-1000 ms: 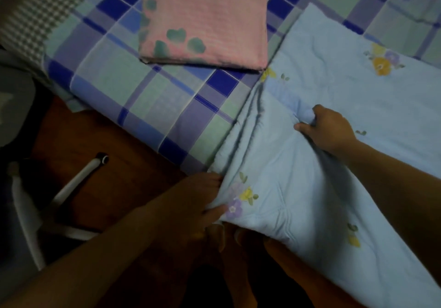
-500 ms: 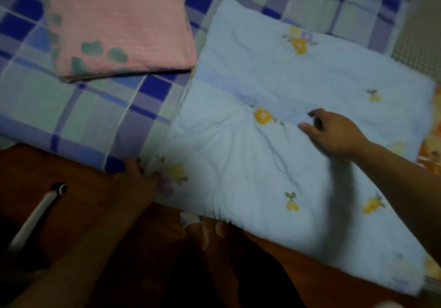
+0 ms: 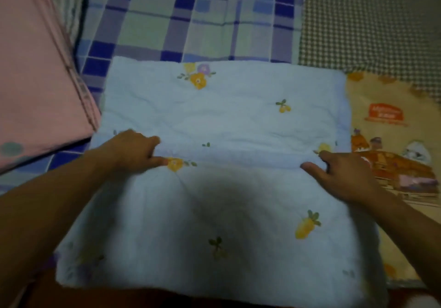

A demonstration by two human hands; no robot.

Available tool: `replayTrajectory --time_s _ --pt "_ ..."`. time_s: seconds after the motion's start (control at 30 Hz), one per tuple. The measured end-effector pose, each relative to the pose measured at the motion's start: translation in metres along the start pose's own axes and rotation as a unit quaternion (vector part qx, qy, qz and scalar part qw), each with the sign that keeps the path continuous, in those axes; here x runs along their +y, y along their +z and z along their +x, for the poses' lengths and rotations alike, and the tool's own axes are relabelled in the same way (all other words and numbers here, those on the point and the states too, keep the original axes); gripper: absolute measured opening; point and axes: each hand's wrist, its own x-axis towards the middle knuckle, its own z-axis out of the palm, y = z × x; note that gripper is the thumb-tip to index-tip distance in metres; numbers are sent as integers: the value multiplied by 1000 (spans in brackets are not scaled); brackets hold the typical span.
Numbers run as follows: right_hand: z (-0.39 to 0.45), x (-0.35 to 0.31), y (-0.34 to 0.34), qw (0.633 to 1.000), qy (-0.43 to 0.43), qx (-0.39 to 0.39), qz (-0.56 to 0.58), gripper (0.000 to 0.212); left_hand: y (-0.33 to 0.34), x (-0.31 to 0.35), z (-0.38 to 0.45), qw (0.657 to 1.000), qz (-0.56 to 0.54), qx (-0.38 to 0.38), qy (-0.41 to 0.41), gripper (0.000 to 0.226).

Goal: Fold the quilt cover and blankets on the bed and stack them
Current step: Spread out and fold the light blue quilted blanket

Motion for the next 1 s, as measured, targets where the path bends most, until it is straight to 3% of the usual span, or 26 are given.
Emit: replayTrajectory --time_s 0.03,0.17,0.23,0.3,0.4,0.47,0.53,0.63,0.7,0.8,0.87,0.93,1.0 --pt "1 -1 -12 999 -10 37 2 63 -11 -7 -9 1000 -10 19 -4 95" --pt "39 0 -66 986 8 164 -3 52 -64 -29 -35 958 11 286 -31 55" --pt "83 5 -79 979 10 205 4 52 -86 -37 -16 939 -14 337 -57 46" --pt "133 8 -71 981 -1 192 -10 53 -91 -40 22 947 -17 299 -111 37" --pt "182 12 -12 996 -19 21 -81 53 -61 -35 77 979 11 90 -181 39" --pt "189 12 20 996 -21 -14 -82 61 -41 -34 94 980 16 42 -194 42" --pt "187 14 20 996 -13 70 -63 59 -38 -37 93 971 -39 114 -205 35" --pt "179 18 -13 972 -4 232 -26 48 -67 -44 78 930 -52 316 -179 26" --pt "193 19 -34 965 4 264 7 48 -92 -58 84 907 -50 374 -188 21" --pt "252 23 -35 970 22 242 -12 52 -93 -80 136 917 -27 329 -222 18" --pt "282 32 -9 974 14 164 -157 52 -77 -83 172 943 -27 242 -228 25" --pt "293 36 23 973 12 80 -216 50 -57 -78 195 951 -36 190 -242 33" --pt "292 35 35 975 17 75 -208 52 -52 -65 197 936 -64 220 -266 38"
